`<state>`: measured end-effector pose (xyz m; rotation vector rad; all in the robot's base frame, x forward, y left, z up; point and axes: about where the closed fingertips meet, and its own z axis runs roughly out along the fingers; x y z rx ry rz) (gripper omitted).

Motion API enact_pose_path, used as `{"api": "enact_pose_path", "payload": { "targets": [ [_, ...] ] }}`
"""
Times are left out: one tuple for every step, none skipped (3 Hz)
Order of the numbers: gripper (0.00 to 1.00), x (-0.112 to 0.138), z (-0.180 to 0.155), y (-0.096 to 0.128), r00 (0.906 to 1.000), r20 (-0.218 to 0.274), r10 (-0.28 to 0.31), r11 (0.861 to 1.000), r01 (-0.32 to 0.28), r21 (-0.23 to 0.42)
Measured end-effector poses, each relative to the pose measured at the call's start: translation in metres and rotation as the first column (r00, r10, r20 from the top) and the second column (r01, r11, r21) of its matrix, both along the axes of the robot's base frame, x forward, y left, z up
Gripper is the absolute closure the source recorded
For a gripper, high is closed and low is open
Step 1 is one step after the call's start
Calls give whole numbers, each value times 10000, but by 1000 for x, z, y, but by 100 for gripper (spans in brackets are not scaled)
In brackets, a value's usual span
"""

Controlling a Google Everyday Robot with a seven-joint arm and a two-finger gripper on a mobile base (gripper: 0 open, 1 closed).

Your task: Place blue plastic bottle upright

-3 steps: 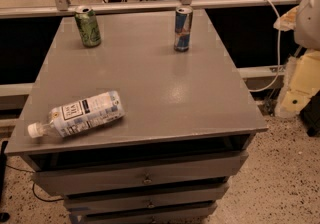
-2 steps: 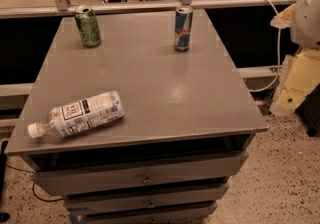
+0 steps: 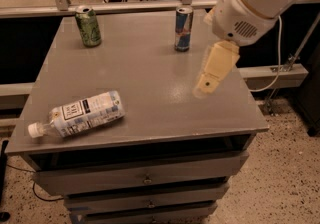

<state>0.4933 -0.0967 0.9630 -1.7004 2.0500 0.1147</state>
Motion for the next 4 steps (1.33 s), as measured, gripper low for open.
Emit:
{"api": "enact_pose_path", "payload": {
  "targets": [
    [0, 27, -14, 73, 9974, -487, 523, 9893, -451, 1384],
    [0, 27, -14, 73, 9974, -486, 524, 9893, -452, 1385],
    [0, 31, -28, 93, 9957, -581, 718, 9816, -603, 1810],
    [0, 42, -55, 145, 9830, -855, 1622, 9611, -1377, 2394]
  ]
}}
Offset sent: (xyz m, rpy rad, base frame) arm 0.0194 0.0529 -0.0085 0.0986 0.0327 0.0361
